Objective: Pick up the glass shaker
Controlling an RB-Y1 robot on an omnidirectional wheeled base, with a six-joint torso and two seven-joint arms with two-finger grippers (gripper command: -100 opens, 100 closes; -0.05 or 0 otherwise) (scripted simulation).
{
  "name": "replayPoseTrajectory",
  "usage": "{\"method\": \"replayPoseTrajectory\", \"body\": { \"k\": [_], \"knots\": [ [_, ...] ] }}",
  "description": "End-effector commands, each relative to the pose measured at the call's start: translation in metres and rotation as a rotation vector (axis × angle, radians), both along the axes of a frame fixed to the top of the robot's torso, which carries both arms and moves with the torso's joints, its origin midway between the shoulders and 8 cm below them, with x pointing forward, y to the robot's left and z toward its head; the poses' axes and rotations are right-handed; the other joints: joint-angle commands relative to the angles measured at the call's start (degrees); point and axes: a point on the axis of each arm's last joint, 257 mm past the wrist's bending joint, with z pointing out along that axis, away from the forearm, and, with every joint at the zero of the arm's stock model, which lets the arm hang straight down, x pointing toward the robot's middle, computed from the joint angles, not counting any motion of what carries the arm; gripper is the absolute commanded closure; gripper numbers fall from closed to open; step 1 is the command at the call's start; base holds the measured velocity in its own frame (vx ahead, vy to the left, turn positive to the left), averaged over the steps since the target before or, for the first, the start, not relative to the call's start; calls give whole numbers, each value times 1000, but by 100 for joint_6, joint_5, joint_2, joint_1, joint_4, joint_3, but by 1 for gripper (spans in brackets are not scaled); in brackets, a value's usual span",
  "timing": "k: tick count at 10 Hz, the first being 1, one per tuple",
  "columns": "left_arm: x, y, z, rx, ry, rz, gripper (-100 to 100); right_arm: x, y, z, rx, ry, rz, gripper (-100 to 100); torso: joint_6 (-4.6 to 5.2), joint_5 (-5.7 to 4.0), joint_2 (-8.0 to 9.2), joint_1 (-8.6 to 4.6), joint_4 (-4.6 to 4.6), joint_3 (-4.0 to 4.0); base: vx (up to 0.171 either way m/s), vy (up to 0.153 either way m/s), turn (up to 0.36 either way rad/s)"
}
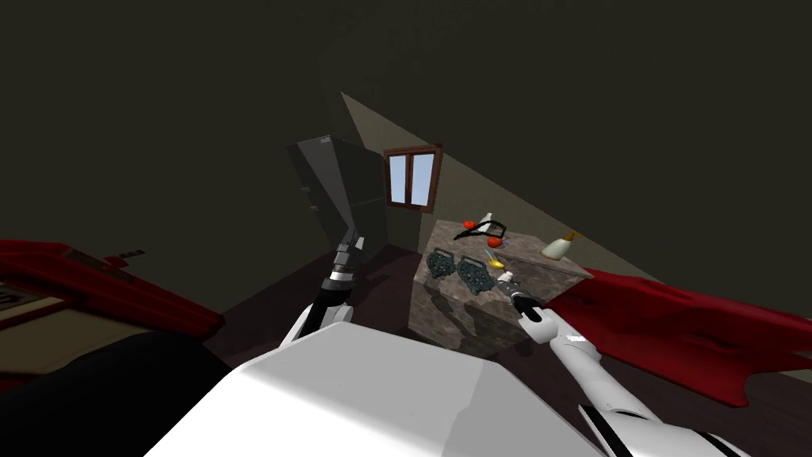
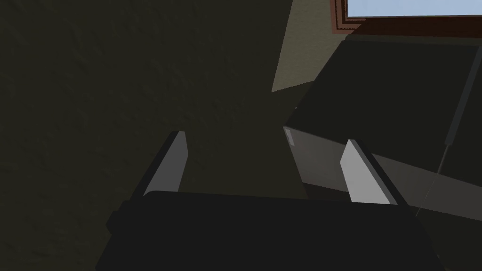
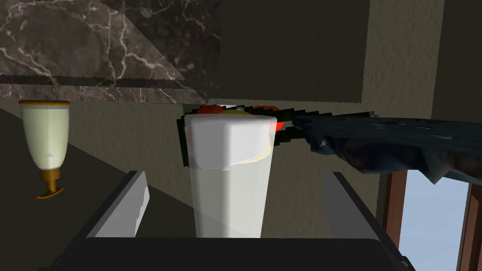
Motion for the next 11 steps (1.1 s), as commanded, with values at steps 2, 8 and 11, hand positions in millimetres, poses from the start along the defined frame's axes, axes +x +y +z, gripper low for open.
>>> {"method": "replayPoseTrajectory", "body": {
  "k": [2,8,11],
  "knots": [
    [0,0,0,0,0,0,0,10,2,5,-6,-5,9,-100,-3,0,0,1,0,0,-3,7,-33],
    [0,0,0,0,0,0,0,9,2,5,-6,-5,9,100,-2,-3,-5,-5,-3,-4,0,0,0],
    [0,0,0,0,0,0,0,-5,-4,-1,3,-2,-10,100,-13,-10,-10,-8,-7,-8,3,-7,72]
  ]
}}
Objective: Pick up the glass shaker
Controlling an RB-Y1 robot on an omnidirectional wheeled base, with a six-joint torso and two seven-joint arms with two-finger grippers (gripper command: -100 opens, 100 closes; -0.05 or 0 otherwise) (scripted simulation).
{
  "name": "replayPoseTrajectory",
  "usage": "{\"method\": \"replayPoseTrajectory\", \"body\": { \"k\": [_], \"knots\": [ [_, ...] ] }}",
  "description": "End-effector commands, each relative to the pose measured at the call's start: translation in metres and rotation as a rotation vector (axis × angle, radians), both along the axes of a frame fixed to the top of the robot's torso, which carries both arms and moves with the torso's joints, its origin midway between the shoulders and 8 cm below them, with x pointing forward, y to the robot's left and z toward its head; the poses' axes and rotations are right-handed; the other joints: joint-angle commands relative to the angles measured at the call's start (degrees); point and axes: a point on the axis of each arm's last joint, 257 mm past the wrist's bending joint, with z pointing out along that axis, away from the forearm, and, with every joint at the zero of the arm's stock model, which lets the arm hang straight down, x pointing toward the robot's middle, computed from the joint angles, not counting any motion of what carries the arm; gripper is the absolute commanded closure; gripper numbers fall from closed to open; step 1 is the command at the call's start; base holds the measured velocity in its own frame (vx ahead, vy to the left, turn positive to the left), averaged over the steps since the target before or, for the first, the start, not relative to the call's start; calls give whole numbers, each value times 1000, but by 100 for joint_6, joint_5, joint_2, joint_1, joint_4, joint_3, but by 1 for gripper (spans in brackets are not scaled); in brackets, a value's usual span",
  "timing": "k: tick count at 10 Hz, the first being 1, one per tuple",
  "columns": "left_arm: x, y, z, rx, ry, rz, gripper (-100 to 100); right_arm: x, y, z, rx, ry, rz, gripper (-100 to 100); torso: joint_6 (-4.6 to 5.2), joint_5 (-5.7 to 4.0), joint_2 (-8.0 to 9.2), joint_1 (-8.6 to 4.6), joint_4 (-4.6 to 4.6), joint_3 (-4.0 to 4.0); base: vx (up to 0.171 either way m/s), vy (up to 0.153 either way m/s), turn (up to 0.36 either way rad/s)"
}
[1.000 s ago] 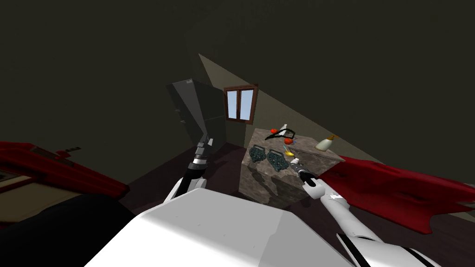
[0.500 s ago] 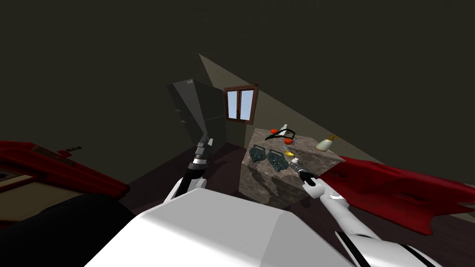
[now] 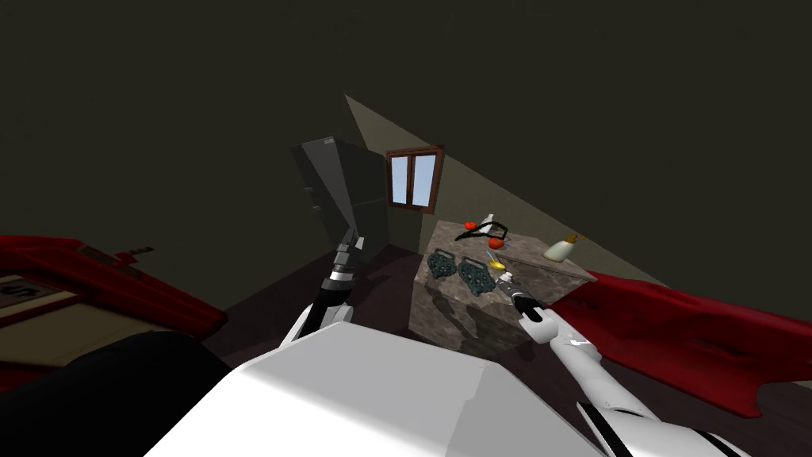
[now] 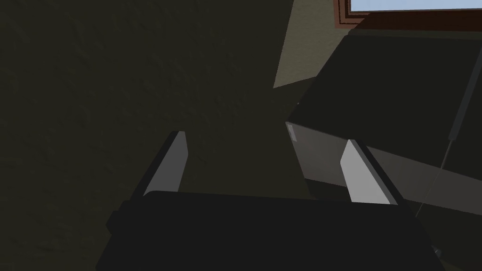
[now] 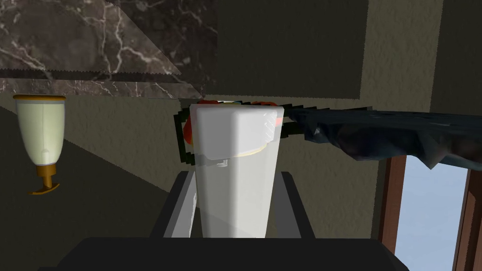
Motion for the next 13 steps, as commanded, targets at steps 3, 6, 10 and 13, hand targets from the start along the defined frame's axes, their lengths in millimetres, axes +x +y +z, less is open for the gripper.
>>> {"method": "replayPoseTrajectory", "body": {
  "k": [3,6,10,13],
  "knots": [
    [0,0,0,0,0,0,0,-20,-6,-5,10,3,-23,100,-2,-2,-2,0,-1,-1,5,-7,80],
    [0,0,0,0,0,0,0,-44,-18,-3,18,-7,-62,100,1,-11,-3,-3,-9,-6,6,-9,113],
    [0,0,0,0,0,0,0,-78,-35,-5,19,0,-115,100,-2,-26,-4,1,-20,-12,5,-11,106],
    [0,0,0,0,0,0,0,-101,-40,-6,14,6,-130,100,-6,-29,-5,0,-23,-14,4,-8,100]
  ]
}}
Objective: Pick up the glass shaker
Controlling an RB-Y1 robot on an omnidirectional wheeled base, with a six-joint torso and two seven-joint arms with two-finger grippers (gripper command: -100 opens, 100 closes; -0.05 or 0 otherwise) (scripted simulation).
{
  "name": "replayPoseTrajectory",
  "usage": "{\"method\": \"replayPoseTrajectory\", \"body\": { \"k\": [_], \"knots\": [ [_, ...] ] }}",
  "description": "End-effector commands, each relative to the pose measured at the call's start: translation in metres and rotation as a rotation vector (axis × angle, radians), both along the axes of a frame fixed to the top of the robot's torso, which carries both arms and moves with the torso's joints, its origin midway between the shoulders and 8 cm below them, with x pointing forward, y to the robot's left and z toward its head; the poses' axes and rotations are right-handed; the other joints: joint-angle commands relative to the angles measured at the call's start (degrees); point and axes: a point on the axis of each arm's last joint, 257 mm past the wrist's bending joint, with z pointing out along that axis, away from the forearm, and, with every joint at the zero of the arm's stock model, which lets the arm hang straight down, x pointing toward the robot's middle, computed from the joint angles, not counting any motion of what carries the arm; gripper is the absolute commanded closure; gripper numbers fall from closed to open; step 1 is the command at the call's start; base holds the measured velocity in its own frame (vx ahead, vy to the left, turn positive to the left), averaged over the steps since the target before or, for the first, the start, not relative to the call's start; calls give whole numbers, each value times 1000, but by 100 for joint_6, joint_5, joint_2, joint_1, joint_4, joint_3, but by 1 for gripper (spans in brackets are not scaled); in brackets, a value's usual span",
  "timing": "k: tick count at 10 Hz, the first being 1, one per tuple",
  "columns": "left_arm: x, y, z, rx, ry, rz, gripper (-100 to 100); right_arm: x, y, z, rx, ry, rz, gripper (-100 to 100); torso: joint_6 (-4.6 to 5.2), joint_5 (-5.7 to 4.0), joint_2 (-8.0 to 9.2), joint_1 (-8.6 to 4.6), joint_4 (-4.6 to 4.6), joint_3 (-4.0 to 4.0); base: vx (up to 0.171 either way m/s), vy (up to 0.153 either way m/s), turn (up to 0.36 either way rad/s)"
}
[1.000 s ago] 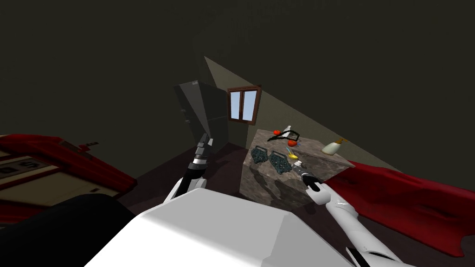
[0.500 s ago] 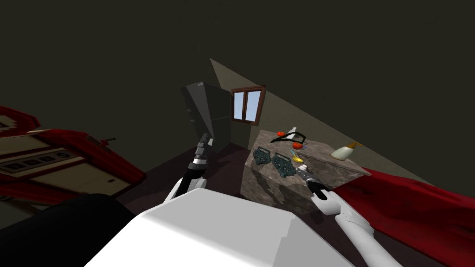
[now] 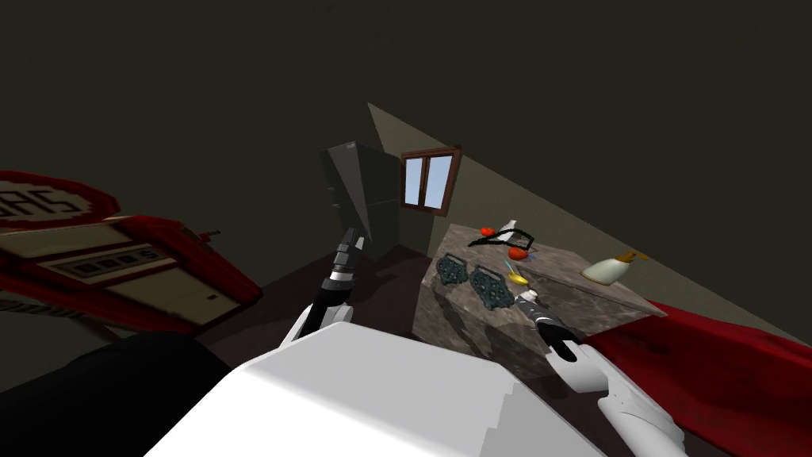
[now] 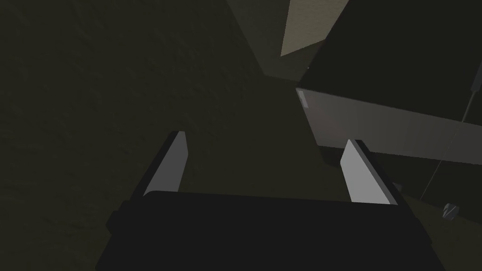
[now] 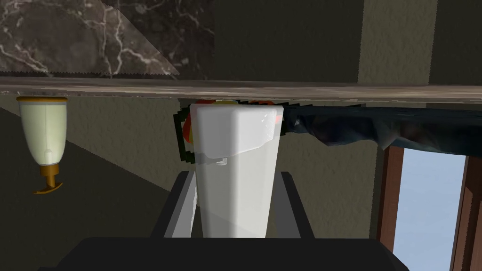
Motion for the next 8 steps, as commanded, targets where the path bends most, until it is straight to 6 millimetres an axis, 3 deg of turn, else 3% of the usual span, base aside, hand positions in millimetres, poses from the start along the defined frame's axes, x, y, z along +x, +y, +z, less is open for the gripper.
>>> {"method": "replayPoseTrajectory", "body": {
  "k": [1,4,5,7,8],
  "knots": [
    [0,0,0,0,0,0,0,-15,-9,5,-5,-5,-27,100,0,0,0,0,0,0,3,-8,132],
    [0,0,0,0,0,0,0,-39,-14,7,-14,2,-45,100,-3,4,0,0,2,1,4,-11,92],
    [0,0,0,0,0,0,0,-50,-25,13,-20,-3,-76,100,-1,5,0,2,2,1,3,-11,144],
    [0,0,0,0,0,0,0,-52,-20,12,-21,-1,-65,100,0,6,1,3,2,1,2,-8,32],
    [0,0,0,0,0,0,0,-52,-21,13,-22,-1,-66,0,-2,4,0,4,2,1,0,0,0]
  ]
}}
